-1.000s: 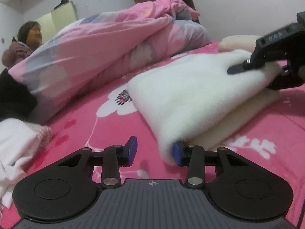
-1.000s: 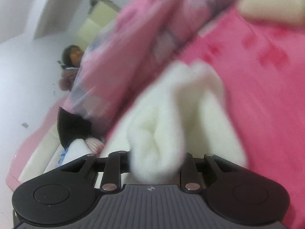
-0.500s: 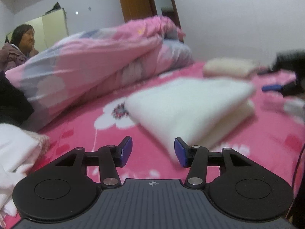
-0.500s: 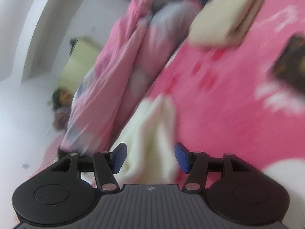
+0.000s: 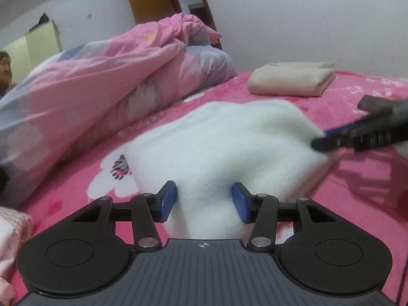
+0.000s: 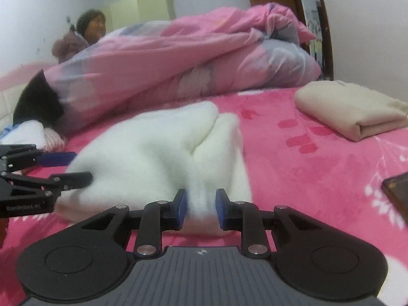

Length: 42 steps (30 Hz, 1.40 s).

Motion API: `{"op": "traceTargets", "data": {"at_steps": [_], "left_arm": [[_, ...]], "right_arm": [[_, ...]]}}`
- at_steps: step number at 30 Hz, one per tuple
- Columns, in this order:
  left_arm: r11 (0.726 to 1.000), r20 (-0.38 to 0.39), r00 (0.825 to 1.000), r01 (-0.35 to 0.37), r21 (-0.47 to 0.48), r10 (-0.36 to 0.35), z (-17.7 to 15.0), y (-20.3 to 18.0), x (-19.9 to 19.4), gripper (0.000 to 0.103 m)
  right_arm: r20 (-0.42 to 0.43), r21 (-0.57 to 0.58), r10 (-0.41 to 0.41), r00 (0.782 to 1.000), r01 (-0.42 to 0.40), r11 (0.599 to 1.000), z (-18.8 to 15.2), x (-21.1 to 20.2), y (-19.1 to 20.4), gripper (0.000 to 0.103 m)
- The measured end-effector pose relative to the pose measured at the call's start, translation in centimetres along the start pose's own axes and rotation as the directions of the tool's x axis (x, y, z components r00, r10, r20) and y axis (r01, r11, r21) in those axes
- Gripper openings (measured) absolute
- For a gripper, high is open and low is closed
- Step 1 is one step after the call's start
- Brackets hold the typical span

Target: Fold clothes

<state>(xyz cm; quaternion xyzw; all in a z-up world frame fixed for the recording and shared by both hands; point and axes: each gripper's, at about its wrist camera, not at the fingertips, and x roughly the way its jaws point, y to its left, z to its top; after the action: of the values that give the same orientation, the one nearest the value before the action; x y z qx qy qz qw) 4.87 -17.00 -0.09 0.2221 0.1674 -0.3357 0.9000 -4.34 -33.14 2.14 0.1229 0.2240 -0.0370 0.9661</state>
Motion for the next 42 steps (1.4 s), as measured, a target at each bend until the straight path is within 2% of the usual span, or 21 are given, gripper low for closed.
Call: {"op": "traceTargets", "data": {"at_steps": [3, 8, 10, 12, 13, 15, 17, 20, 22, 26, 27, 29, 31, 32, 34, 36, 39, 40, 42], "left_arm": [[1.0, 0.013, 1.0, 0.006, -0.022, -0.006, -0.3, 0.2, 0.0, 0.049], [0.999, 0.046, 0.999, -0.003, -0.034, 0.005, -0.8, 0.0, 0.0, 0.052], [0.999, 0.066, 0.998, 0.002, -0.044, 0.001, -1.2, 0.0, -0.1, 0.053], [0.998, 0.09, 0.996, 0.03, -0.057, -0.025, -1.5, 0.0, -0.3, 0.054], [0.997, 0.097, 0.995, 0.032, -0.065, -0.026, -1.6, 0.0, -0.3, 0.054], [0.996, 0.111, 0.993, 0.036, -0.08, -0.027, -1.9, 0.1, -0.4, 0.056], [0.993, 0.126, 0.991, 0.052, -0.106, -0.038, -2.2, 0.4, -0.5, 0.057], [0.988, 0.139, 0.989, 0.075, -0.132, -0.056, -2.4, 0.8, -0.6, 0.057], [0.988, 0.14, 0.988, 0.076, -0.134, -0.057, -2.4, 0.7, -0.6, 0.057], [0.99, 0.135, 0.989, 0.073, -0.124, -0.056, -2.5, 0.4, -0.8, 0.057], [0.989, 0.129, 0.99, 0.073, -0.129, -0.056, -2.5, 0.4, -0.8, 0.057], [0.986, 0.123, 0.99, 0.08, -0.146, -0.062, -2.7, 0.7, -1.0, 0.057], [0.982, 0.119, 0.99, 0.09, -0.165, -0.071, -2.6, 1.0, -1.0, 0.057], [0.981, 0.118, 0.99, 0.092, -0.172, -0.072, -2.7, 1.0, -1.1, 0.057], [0.978, 0.116, 0.991, 0.092, -0.185, -0.071, -2.8, 1.0, -1.2, 0.057], [0.977, 0.116, 0.991, 0.095, -0.192, -0.073, -2.8, 1.1, -1.3, 0.057], [0.97, 0.114, 0.989, 0.113, -0.215, -0.09, -3.0, 1.5, -1.3, 0.058], [0.968, 0.114, 0.989, 0.119, -0.222, -0.095, -3.1, 1.6, -1.4, 0.058], [0.961, 0.121, 0.987, 0.135, -0.242, -0.108, -3.3, 1.9, -1.4, 0.058]], "right_arm": [[0.014, 0.024, 0.016, 1.0, -0.016, 1.0, 2.0, -1.0, 0.2, 0.023], [0.116, -0.185, 0.04, 0.992, -0.018, 0.983, 6.2, -1.3, 4.4, 0.022], [0.075, -0.238, 0.041, 0.996, -0.022, 0.971, 6.7, 0.9, 5.1, 0.022], [-0.018, -0.272, -0.023, 1.0, 0.018, 0.962, 5.8, 4.9, 4.5, 0.02], [-0.038, -0.274, -0.032, 0.999, 0.021, 0.961, 5.4, 6.2, 4.0, 0.02], [-0.069, -0.234, -0.016, 0.997, -0.001, 0.972, 5.7, 7.2, 3.0, 0.02], [-0.114, -0.174, -0.013, 0.993, -0.007, 0.985, 8.4, 6.8, 3.2, 0.017], [-0.059, -0.25, -0.02, 0.998, 0.005, 0.968, 11.6, 6.1, 5.3, 0.017], [-0.058, -0.289, -0.01, 0.998, -0.007, 0.957, 12.7, 8.0, 6.4, 0.017], [-0.177, -0.391, -0.134, 0.975, 0.055, 0.919, 9.1, 15.1, 5.4, 0.016], [-0.207, -0.39, -0.146, 0.967, 0.055, 0.919, 9.4, 15.6, 5.3, 0.016], [-0.25, -0.363, -0.154, 0.956, 0.055, 0.93, 12.3, 15.4, 6.2, 0.017], [-0.198, -0.374, -0.087, 0.976, 0.007, 0.927, 15.1, 14.5, 8.2, 0.017], [-0.172, -0.375, -0.02, 0.985, -0.047, 0.926, 16.2, 14.3, 9.3, 0.018], [-0.153, -0.369, 0.12, 0.981, -0.169, 0.914, 17.4, 14.7, 11.2, 0.018], [-0.237, -0.397, 0.112, 0.965, -0.202, 0.895, 15.4, 18.5, 12.2, 0.018], [-0.337, -0.411, 0.002, 0.942, -0.149, 0.899, 11.2, 23.5, 11.2, 0.017], [-0.358, -0.396, -0.009, 0.934, -0.143, 0.907, 11.6, 23.9, 11.1, 0.017], [-0.348, -0.382, 0.001, 0.937, -0.143, 0.913, 14.0, 23.3, 12.1, 0.018]]}}
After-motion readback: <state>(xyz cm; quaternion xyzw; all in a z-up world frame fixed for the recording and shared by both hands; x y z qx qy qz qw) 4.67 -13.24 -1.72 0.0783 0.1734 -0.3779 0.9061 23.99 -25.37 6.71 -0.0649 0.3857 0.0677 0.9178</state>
